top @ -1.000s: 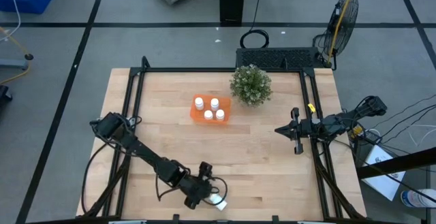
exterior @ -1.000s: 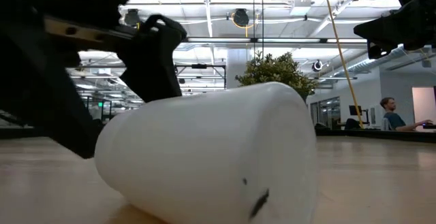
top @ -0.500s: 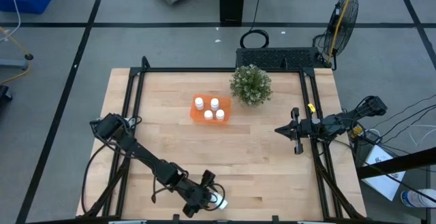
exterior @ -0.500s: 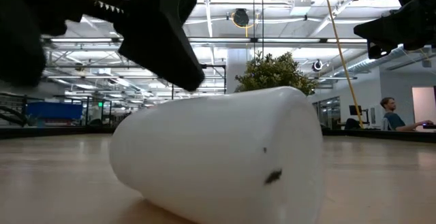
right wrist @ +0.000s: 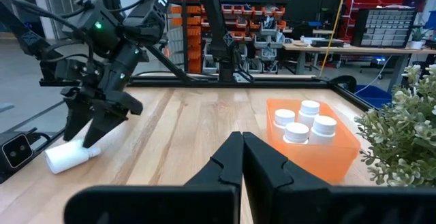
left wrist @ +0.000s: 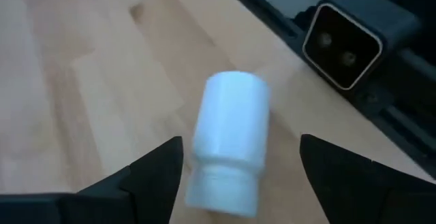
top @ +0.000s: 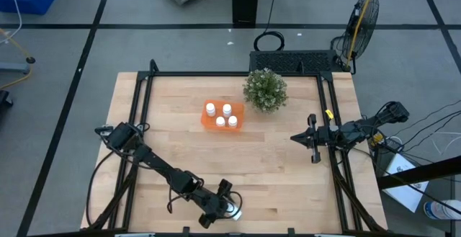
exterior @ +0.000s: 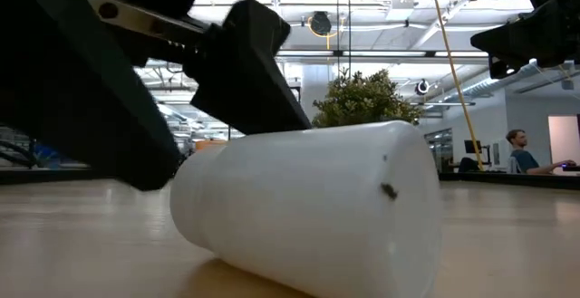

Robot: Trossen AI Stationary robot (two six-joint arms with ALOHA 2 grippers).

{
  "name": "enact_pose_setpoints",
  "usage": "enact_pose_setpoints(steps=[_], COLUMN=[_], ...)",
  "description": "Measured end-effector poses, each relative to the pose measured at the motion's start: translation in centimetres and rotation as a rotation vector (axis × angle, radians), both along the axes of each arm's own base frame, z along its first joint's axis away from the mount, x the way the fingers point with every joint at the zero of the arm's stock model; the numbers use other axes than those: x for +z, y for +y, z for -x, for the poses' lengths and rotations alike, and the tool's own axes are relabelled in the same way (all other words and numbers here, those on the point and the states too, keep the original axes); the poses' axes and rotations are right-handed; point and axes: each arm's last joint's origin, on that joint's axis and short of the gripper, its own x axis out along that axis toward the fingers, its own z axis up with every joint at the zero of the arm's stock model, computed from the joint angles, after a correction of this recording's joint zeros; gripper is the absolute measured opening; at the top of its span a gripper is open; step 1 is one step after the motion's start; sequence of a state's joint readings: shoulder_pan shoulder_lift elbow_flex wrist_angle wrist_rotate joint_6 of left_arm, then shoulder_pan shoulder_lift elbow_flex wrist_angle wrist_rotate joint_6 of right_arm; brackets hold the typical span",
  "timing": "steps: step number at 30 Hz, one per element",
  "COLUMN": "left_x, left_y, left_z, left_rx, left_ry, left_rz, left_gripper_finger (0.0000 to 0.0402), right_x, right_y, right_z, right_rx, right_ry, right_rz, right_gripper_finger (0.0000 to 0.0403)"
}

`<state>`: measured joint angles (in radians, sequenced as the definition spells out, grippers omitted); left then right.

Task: Pick and place pill bottles into a basket
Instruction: Put the white pill bottle into the orange bin

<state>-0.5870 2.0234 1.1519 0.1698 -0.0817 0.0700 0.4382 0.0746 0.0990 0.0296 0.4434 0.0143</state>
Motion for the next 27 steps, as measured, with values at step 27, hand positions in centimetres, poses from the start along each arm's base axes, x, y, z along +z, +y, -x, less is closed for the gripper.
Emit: enact_pose_setpoints(steps=[27], left_x=[-1.7], left_y=[3.6], left_z=[-2.4], left_rx=[0.093], left_ry=[0.048], left_rz=[0.047], left_gripper_finger=[0.0177], right_x=[0.0], right_y=[0.0], right_z=[0.0], right_rx=[0.000], right_ry=[-0.001], right_rz=[-0.001], right_gripper_finger=[0.0000])
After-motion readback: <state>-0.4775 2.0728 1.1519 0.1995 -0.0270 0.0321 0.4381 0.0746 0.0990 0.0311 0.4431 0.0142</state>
